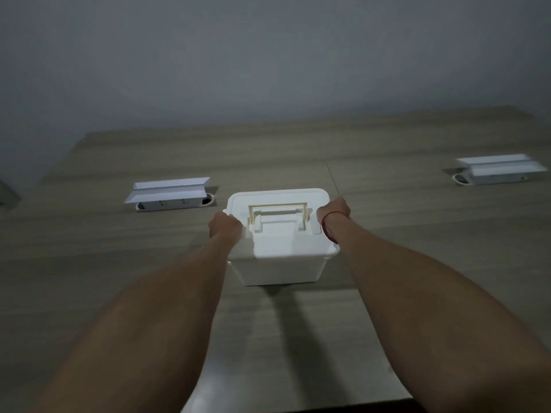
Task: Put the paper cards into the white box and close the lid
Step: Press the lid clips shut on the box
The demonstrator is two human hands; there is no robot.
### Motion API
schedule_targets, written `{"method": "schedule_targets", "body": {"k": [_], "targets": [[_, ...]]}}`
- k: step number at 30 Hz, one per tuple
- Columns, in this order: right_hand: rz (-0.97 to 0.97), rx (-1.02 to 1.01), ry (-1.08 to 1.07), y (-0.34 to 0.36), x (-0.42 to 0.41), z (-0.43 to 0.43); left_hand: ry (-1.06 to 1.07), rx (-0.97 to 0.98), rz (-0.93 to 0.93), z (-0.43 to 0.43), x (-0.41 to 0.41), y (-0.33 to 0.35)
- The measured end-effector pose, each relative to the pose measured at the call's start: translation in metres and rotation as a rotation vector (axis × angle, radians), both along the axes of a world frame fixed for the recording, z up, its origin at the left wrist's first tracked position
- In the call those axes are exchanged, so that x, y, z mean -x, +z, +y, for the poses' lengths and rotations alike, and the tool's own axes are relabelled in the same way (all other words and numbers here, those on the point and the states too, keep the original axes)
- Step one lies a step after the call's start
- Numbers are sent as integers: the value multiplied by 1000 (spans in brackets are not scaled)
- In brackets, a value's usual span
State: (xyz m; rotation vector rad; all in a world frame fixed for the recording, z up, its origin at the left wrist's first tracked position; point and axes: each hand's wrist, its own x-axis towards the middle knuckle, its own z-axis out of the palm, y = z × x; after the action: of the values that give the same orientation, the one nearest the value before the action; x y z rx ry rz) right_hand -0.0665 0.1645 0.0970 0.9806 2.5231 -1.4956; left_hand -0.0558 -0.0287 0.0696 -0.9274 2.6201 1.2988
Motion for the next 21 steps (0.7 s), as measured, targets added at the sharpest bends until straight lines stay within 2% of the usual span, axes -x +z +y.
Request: {"method": "schedule_targets", "body": {"k": [9, 21], "targets": [[-39, 22, 31, -28, 20, -3, 85, -39, -60, -4, 15, -29], [-30, 63, -42, -48, 32, -5, 48, 3, -50, -6, 24, -46]]}}
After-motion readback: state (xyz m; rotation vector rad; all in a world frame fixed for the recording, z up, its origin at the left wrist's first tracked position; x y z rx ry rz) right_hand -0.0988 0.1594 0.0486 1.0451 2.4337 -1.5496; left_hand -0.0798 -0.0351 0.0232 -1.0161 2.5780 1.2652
